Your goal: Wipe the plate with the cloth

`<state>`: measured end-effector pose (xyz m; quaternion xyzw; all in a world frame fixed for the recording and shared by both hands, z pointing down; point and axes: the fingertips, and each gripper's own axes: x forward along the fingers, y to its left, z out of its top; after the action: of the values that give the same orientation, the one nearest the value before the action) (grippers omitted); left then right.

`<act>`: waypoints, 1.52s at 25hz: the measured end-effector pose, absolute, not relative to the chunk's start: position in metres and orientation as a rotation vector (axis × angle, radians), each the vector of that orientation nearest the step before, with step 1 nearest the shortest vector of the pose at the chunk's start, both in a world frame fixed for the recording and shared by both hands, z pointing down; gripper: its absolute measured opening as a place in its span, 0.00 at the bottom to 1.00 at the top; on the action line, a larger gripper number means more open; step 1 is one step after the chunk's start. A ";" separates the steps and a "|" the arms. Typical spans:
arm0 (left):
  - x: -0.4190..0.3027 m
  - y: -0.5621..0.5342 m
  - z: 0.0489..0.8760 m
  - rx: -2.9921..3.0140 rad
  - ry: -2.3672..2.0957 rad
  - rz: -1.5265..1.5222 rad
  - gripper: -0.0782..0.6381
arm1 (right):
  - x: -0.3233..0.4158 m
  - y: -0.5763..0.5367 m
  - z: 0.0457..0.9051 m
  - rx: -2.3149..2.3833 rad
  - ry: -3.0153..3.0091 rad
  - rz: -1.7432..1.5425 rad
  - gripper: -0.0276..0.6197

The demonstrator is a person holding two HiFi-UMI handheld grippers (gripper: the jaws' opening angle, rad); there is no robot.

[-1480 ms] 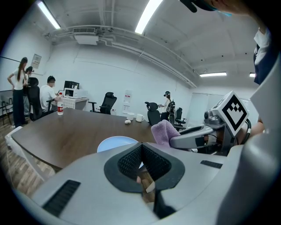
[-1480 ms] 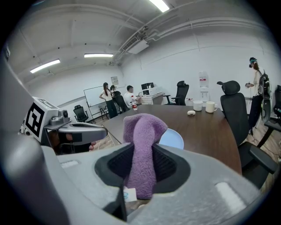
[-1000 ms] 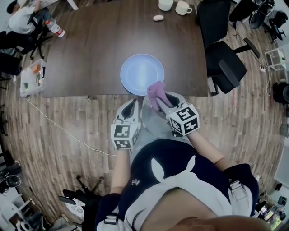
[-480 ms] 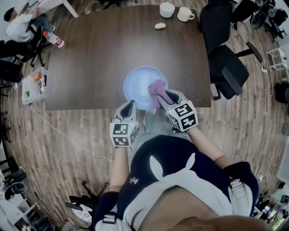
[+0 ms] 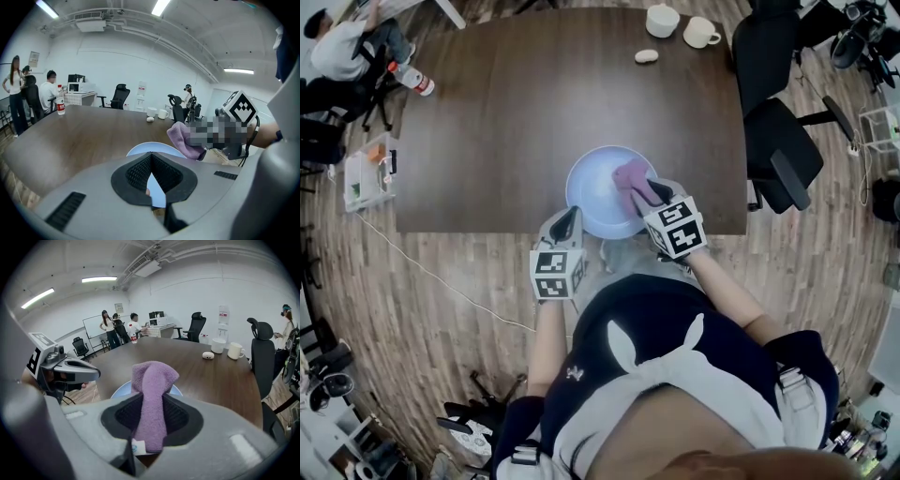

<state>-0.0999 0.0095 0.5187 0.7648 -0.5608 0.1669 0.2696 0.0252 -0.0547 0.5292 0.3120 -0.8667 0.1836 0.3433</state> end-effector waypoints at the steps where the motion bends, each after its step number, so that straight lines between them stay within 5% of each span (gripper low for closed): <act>1: -0.104 0.008 0.522 2.053 -1.510 0.454 0.12 | 0.023 -0.059 0.533 0.810 -2.241 0.476 0.22; 38: -0.137 -0.011 0.627 1.842 -1.389 0.636 0.12 | 0.007 -0.109 0.644 0.728 -1.969 0.559 0.22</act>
<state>-0.1368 -0.0105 0.6268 0.7163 -0.5404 0.2475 0.3655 0.0069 -0.1087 0.6437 0.2964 -0.8021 0.2276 0.4659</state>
